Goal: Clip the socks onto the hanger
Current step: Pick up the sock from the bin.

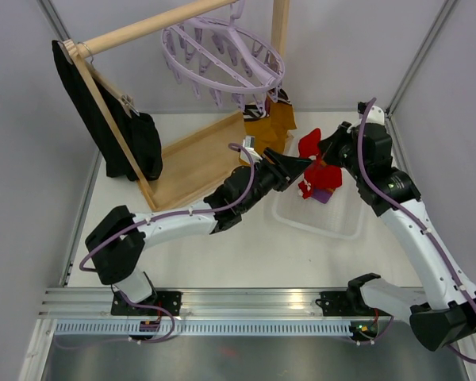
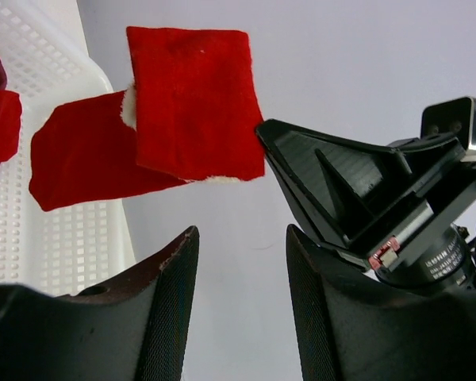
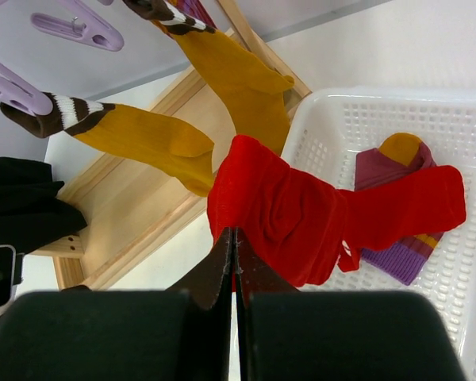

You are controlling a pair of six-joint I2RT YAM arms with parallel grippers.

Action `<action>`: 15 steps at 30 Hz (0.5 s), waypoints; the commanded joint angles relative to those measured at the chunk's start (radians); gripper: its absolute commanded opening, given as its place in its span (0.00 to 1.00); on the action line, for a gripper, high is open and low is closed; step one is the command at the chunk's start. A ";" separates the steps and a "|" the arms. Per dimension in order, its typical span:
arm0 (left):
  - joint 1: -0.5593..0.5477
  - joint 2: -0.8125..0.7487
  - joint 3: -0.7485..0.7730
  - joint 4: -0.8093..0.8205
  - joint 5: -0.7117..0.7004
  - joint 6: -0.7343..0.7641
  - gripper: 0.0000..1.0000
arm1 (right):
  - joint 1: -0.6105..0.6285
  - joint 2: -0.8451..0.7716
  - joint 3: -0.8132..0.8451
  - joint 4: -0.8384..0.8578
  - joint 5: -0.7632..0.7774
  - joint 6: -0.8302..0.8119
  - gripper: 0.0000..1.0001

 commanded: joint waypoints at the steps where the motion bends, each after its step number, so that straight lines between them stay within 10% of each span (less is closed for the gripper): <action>1: -0.006 0.029 0.042 0.058 -0.047 -0.074 0.54 | 0.005 -0.029 0.007 0.030 -0.023 -0.029 0.00; 15: -0.006 0.081 0.099 0.078 -0.044 -0.088 0.54 | 0.005 -0.066 -0.006 0.010 -0.079 -0.096 0.00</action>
